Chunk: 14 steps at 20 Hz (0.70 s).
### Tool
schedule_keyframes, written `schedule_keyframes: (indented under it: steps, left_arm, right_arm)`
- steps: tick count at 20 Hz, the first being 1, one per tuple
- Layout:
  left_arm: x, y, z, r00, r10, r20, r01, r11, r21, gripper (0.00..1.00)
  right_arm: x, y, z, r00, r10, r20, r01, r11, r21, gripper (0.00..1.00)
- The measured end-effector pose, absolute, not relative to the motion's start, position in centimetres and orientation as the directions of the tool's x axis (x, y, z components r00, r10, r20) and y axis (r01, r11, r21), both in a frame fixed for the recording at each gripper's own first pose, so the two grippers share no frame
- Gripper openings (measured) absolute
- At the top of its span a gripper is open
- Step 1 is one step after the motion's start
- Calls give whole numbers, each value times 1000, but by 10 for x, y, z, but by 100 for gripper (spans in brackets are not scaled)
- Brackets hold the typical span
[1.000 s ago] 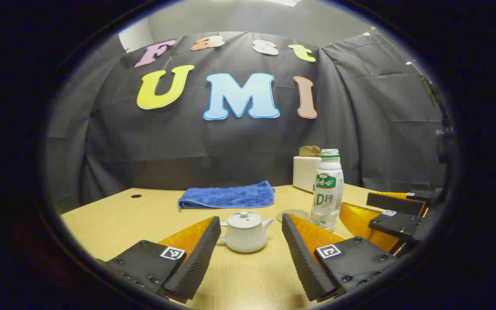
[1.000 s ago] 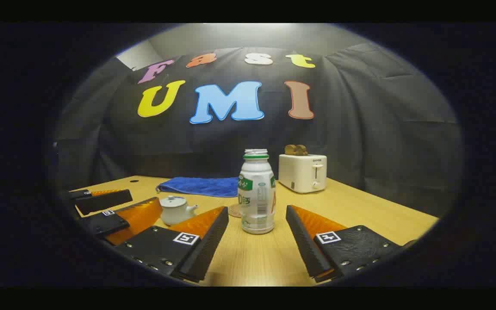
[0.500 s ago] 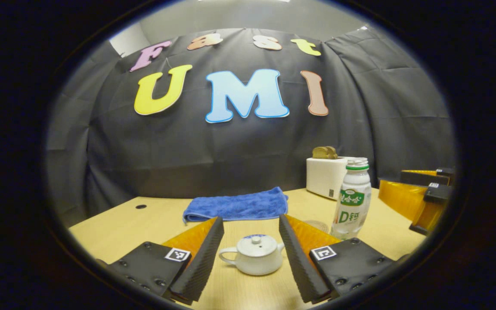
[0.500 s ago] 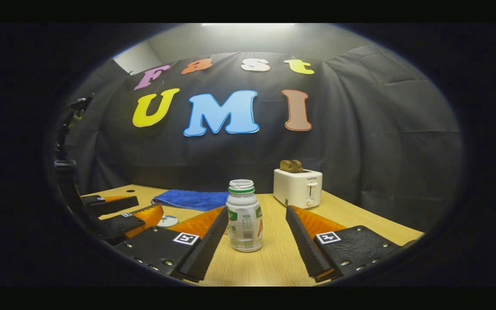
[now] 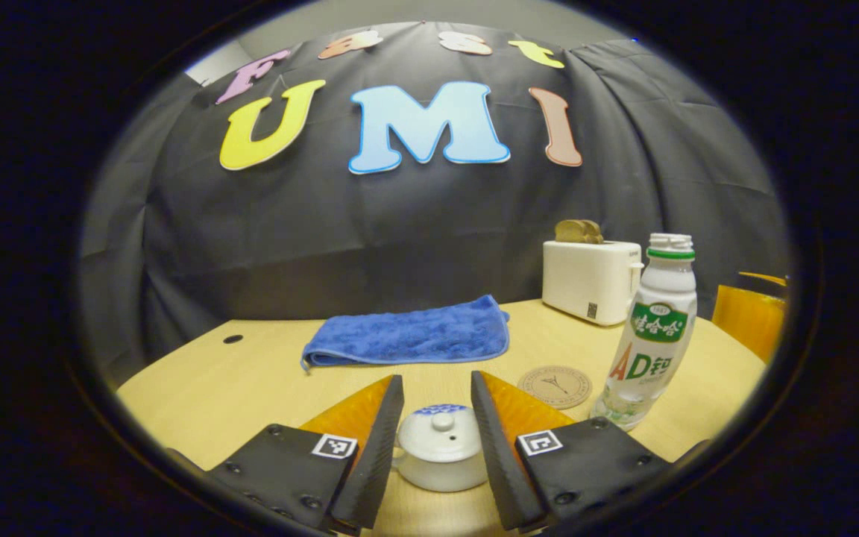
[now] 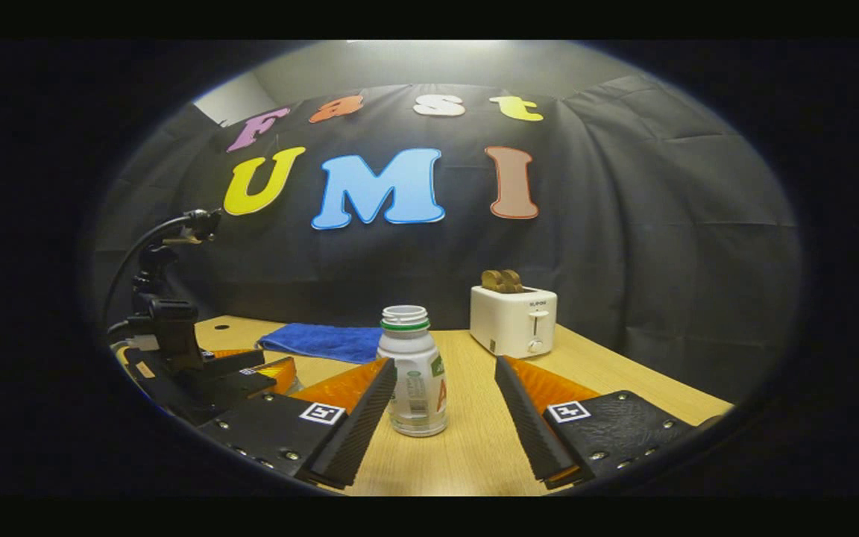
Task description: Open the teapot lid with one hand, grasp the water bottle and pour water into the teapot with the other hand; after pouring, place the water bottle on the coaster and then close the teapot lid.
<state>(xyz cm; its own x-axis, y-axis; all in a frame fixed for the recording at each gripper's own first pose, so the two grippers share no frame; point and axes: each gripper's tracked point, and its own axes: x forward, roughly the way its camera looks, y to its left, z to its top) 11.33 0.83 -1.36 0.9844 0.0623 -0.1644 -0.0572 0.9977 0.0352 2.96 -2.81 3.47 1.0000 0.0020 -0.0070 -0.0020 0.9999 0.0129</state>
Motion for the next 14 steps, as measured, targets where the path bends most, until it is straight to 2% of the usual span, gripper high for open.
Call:
schedule_keyframes:
  steps: [2,3,6,8,10,14]
  left_arm:
    - [114,7,-18,982,61,-177,-57,998,27,73]
    - [115,6,-24,981,63,-184,-59,998,28,65]
    - [116,3,-19,985,62,-163,-53,997,59,62]
    - [117,5,-17,986,85,-143,-71,992,104,46]
    - [116,5,-17,986,84,-142,-67,991,118,23]
    - [118,4,-18,987,64,-145,-50,994,101,16]
  right_arm:
    - [32,-29,31,1000,4,-20,-4,1000,16,84]
    - [33,-29,29,1000,5,-28,-5,1000,17,83]
    - [36,-31,23,999,5,-42,-4,1000,23,84]
    - [39,-31,20,999,5,-51,-4,1000,30,83]
    - [40,-30,17,998,11,-60,-9,999,37,84]
    - [41,-26,12,997,31,-77,-27,998,48,84]
